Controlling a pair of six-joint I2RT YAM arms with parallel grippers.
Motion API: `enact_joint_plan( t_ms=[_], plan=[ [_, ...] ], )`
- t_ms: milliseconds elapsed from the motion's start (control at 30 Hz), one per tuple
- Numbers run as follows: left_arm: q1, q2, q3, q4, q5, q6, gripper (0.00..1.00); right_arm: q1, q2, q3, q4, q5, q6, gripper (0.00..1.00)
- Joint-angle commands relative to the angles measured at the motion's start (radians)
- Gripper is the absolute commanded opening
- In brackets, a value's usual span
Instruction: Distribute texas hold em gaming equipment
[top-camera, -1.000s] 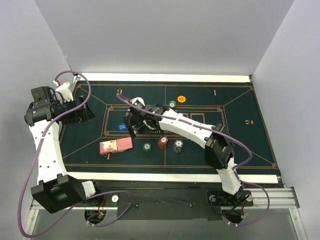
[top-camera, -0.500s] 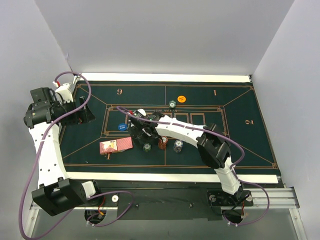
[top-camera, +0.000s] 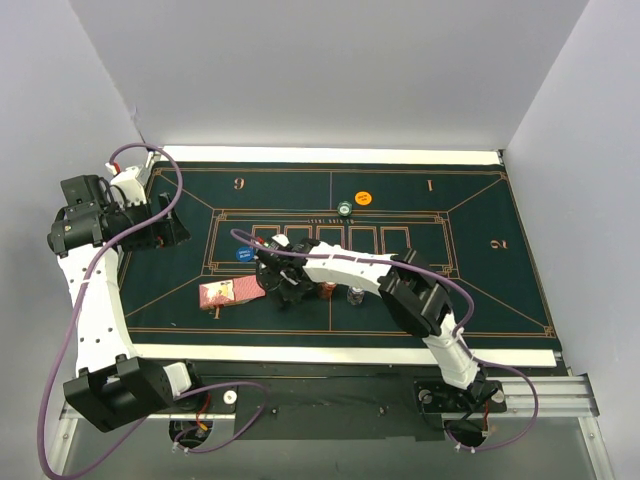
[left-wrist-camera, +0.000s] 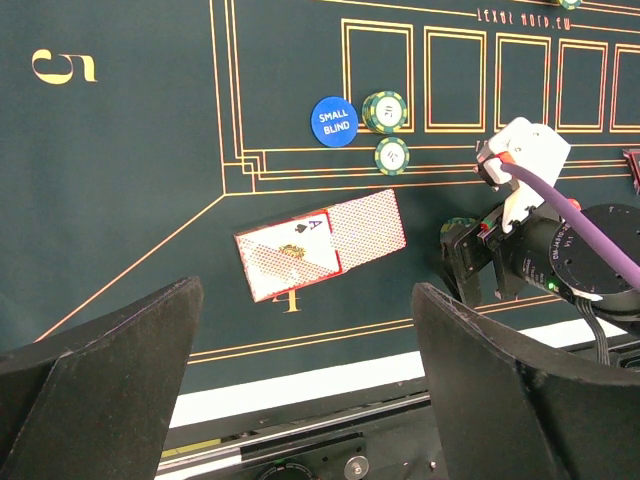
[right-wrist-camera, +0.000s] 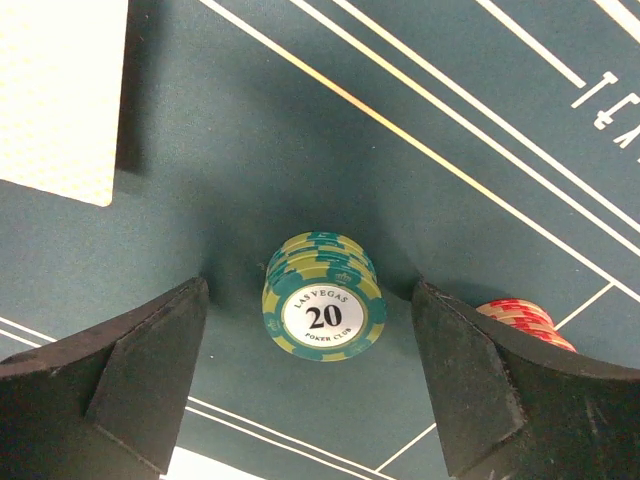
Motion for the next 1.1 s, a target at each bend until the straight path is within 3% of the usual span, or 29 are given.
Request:
enact_joint_plan(
  t_ms=[0, 167, 933, 1067],
  plan=[
    [0.007, -0.007, 0.027, -0.004, 0.0, 0.015, 0.97, 0.004, 0.013, -0.007, -0.01, 0.0, 0.02, 0.76],
    [0.009, -0.003, 0.017, 0.002, 0.003, 0.011, 0.97, 0.004, 0.024, -0.008, -0.005, -0.006, 0.017, 0.71],
    [0.008, -0.012, -0.024, 0.036, -0.016, 0.017, 0.97, 0.001, 0.033, 0.082, -0.112, -0.008, -0.002, 0.24],
    [0.009, -0.015, -0.022, 0.036, -0.019, 0.017, 0.97, 0.003, 0.017, 0.13, -0.135, 0.002, -0.006, 0.2]
  ],
)
